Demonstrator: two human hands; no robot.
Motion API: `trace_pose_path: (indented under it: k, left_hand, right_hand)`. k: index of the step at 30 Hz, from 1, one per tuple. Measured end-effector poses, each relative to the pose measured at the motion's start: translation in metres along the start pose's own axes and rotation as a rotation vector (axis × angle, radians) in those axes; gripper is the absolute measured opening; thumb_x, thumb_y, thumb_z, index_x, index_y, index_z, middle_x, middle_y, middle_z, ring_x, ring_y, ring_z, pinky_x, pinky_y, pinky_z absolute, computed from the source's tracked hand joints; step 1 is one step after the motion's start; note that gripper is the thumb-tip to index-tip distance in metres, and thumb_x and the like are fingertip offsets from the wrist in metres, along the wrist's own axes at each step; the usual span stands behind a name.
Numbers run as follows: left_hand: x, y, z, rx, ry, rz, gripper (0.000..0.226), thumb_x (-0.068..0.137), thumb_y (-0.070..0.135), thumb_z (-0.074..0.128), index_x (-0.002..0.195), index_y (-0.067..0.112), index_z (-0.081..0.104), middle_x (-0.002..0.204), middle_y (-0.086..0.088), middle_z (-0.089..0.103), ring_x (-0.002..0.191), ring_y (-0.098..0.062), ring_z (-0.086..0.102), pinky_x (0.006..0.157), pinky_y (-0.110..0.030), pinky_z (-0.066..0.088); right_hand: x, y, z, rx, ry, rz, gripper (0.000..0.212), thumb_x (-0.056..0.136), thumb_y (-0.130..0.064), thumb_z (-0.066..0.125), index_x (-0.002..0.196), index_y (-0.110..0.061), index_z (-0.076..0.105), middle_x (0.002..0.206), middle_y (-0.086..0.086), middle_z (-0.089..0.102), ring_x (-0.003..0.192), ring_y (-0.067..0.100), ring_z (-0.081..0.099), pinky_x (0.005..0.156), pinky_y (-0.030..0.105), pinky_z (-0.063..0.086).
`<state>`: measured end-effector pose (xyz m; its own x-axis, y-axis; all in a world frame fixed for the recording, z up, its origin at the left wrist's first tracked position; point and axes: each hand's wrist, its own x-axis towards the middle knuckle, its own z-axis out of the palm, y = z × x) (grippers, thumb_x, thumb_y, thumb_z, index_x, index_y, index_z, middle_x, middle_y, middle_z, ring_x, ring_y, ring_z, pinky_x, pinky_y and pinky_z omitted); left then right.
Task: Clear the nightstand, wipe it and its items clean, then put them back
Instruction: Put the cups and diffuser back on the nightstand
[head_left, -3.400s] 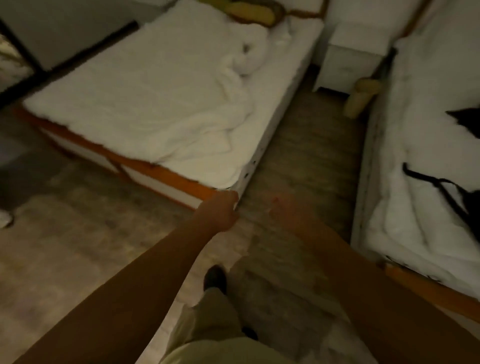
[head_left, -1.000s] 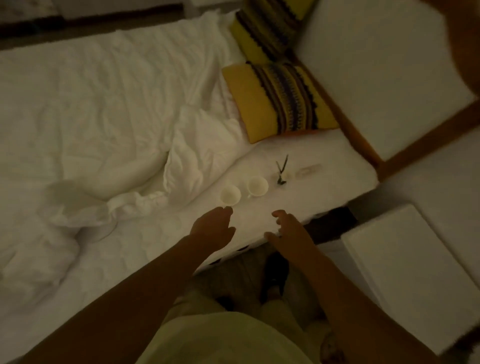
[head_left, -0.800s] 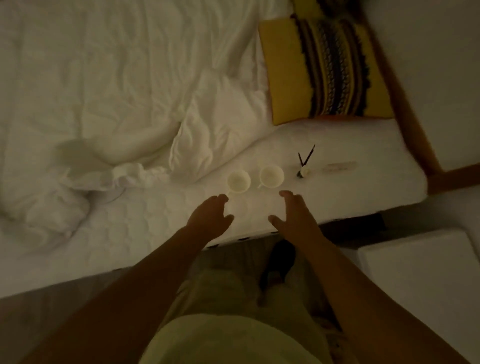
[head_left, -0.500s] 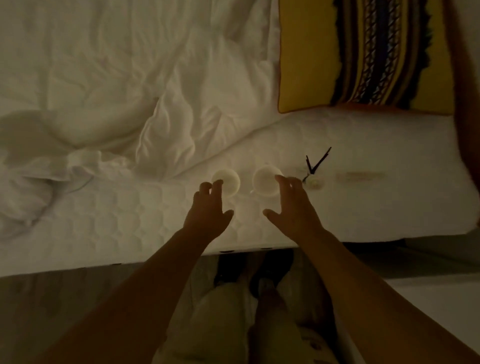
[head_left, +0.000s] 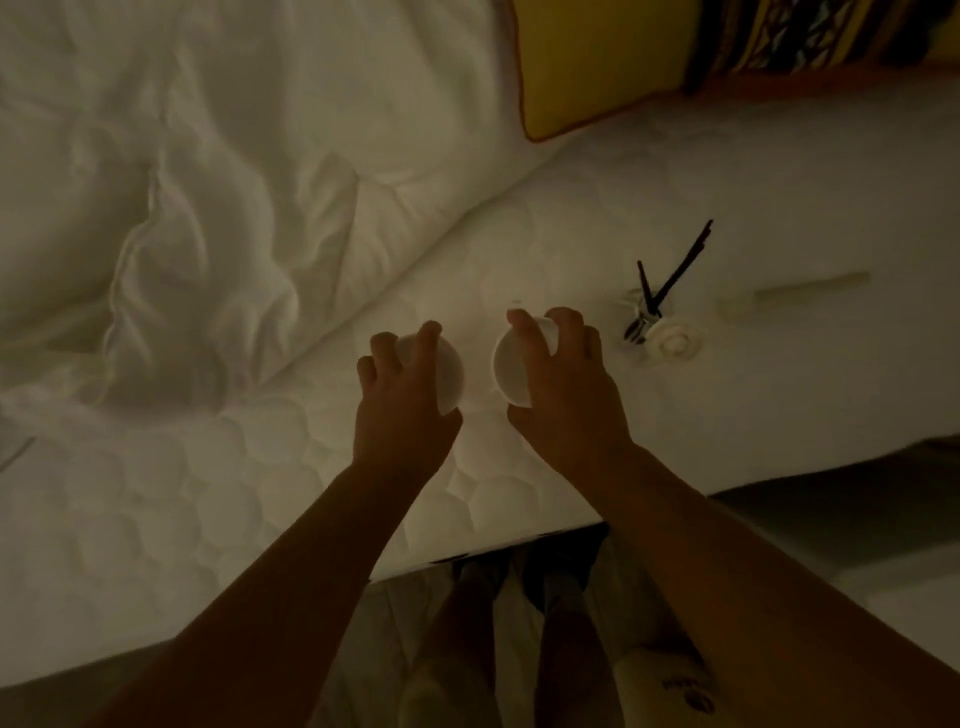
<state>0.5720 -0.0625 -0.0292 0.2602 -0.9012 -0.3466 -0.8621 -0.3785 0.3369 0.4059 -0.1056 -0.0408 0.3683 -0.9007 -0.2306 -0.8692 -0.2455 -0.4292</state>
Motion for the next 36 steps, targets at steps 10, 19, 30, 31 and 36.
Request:
trace_pose_path:
  k: [10, 19, 30, 31, 36]
  left_hand:
    - [-0.059, 0.079, 0.024, 0.057, -0.221, 0.317, 0.098, 0.064, 0.027, 0.079, 0.142, 0.039, 0.020, 0.132, -0.002, 0.027, 0.118, -0.030, 0.040, 0.082, -0.043, 0.055]
    - [-0.114, 0.254, 0.097, 0.166, -0.501, 0.793, 0.093, 0.071, 0.036, 0.076, 0.143, 0.039, 0.017, 0.132, 0.000, 0.025, 0.118, -0.025, 0.038, 0.080, -0.034, 0.052]
    - [-0.173, 0.471, 0.219, 0.258, -0.514, 1.197, 0.089, 0.067, 0.028, 0.075, 0.135, 0.041, 0.019, 0.131, -0.001, 0.027, 0.116, -0.030, 0.042, 0.079, -0.041, 0.051]
    - [-0.176, 0.489, 0.231, 0.269, -0.503, 1.210, 0.088, 0.065, 0.027, 0.075, 0.134, 0.040, 0.021, 0.130, -0.002, 0.029, 0.115, -0.031, 0.040, 0.078, -0.041, 0.051]
    - [-0.177, 0.552, 0.267, 0.300, -0.509, 1.269, 0.085, 0.062, 0.022, 0.074, 0.132, 0.039, 0.028, 0.132, -0.003, 0.029, 0.117, -0.032, 0.035, 0.081, -0.043, 0.049]
  right_hand:
    - [-0.133, 0.061, -0.035, 0.306, 0.116, 0.360, 0.100, 0.065, -0.051, 0.069, 0.148, -0.041, 0.015, 0.137, -0.004, 0.028, 0.118, 0.021, 0.046, 0.079, 0.032, 0.054]
    - [-0.278, 0.191, -0.075, 0.349, 0.486, 0.856, 0.100, 0.068, -0.041, 0.080, 0.147, -0.034, 0.019, 0.128, 0.000, 0.037, 0.108, 0.024, 0.054, 0.070, 0.028, 0.050]
    - [-0.403, 0.356, -0.115, 0.312, 0.699, 1.220, 0.102, 0.068, -0.043, 0.079, 0.149, -0.028, 0.018, 0.131, 0.003, 0.038, 0.115, 0.024, 0.052, 0.079, 0.036, 0.054]
    - [-0.408, 0.369, -0.116, 0.314, 0.717, 1.235, 0.103, 0.068, -0.043, 0.080, 0.149, -0.027, 0.018, 0.131, 0.004, 0.038, 0.115, 0.025, 0.052, 0.079, 0.036, 0.053]
    - [-0.413, 0.417, -0.122, 0.320, 0.771, 1.276, 0.106, 0.067, -0.045, 0.081, 0.149, -0.024, 0.017, 0.132, 0.004, 0.038, 0.118, 0.026, 0.051, 0.082, 0.037, 0.053]
